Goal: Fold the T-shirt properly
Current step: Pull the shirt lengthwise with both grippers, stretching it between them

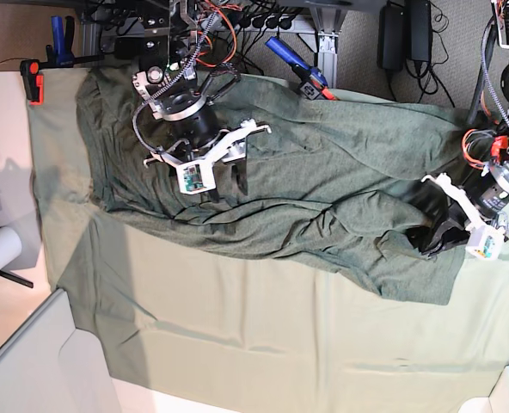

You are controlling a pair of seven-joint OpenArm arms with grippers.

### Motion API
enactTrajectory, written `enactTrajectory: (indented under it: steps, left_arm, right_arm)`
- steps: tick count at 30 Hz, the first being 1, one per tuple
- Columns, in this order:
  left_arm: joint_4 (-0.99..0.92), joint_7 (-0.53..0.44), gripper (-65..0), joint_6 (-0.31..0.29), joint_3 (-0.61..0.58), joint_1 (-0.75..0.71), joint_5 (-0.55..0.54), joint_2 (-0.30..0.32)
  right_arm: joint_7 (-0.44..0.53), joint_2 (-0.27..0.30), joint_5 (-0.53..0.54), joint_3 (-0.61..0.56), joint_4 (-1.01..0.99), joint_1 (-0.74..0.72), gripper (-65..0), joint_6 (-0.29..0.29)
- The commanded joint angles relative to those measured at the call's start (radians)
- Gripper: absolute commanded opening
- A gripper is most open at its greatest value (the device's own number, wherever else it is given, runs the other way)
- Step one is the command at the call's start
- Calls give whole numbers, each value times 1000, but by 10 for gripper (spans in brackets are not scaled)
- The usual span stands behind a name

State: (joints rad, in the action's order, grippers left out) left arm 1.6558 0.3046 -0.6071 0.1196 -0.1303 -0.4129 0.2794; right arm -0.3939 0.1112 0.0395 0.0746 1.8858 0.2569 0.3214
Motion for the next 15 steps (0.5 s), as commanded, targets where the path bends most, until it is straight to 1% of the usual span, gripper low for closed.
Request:
enactTrajectory:
  steps: [1, 7, 8, 10, 12, 14, 15]
  left_arm:
    - [20, -15, -650, -8, 6, 7, -36, 6]
    - [20, -11, -650, -12, 6, -25, -58, 6]
    - [20, -11, -632, -12, 6, -29, -58, 6]
    - [20, -7, -534, -11, 6, -39, -64, 6]
    - [20, 23, -442, -11, 6, -50, -95, 6]
    - [20, 55, -368, -11, 6, -63, -132, 6]
    - [20, 63, -342, -11, 6, -71, -145, 6]
  right_arm:
    - [32, 5, 26, 26, 22, -13, -389, -4]
    - [32, 11, 75, 156, 21, -24, -389, -4]
    - [35, 16, 78, 175, 21, -26, -389, -4]
    - [35, 36, 95, 205, 21, -31, -389, -6]
    - [35, 61, 121, 228, 21, -35, -389, -26]
    - [38, 85, 126, 241, 19, -39, -388, -54]
    - [38, 96, 126, 245, 16, -44, -388, -60]
